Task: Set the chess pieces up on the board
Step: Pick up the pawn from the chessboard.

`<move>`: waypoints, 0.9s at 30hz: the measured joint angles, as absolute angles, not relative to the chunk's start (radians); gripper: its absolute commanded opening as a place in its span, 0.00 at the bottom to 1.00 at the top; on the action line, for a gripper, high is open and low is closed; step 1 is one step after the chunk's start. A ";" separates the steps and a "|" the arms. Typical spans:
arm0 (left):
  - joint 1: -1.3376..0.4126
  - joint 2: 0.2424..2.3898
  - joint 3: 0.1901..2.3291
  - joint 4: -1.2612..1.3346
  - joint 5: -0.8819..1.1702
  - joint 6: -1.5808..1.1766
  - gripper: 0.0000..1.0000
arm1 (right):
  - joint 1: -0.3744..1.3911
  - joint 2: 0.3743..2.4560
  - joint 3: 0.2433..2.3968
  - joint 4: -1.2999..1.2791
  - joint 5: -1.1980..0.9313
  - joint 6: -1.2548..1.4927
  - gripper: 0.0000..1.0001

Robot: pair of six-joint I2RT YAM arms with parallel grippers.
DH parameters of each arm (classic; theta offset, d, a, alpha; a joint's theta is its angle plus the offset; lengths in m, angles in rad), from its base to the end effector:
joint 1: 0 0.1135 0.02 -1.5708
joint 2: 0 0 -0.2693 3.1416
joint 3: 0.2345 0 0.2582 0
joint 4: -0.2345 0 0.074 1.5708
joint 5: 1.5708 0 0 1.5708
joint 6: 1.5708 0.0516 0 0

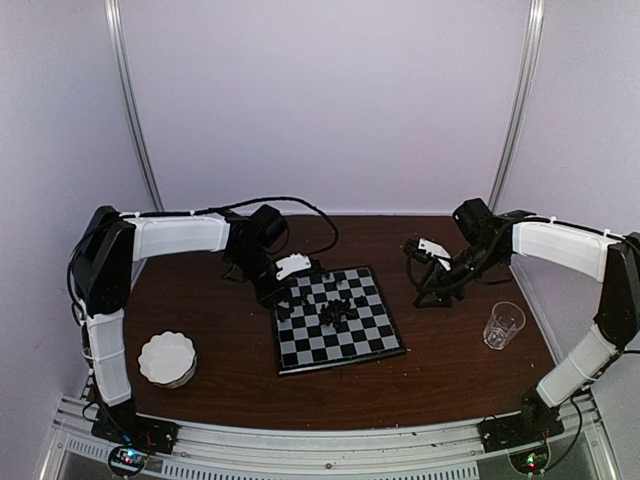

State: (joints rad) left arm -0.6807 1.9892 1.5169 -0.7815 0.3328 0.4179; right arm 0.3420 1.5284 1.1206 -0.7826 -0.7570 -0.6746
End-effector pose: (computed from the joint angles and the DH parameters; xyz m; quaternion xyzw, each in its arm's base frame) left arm 0.3147 -0.2766 0.1821 0.5307 0.8169 -0.1825 0.1329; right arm 0.2748 0.1354 0.2345 -0.5051 0.7631 0.3288 0.2333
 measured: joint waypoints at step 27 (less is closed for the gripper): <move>-0.781 2.041 1.511 -0.724 0.129 -0.170 0.41 | 0.342 1.574 1.121 -0.789 -0.747 -0.682 0.57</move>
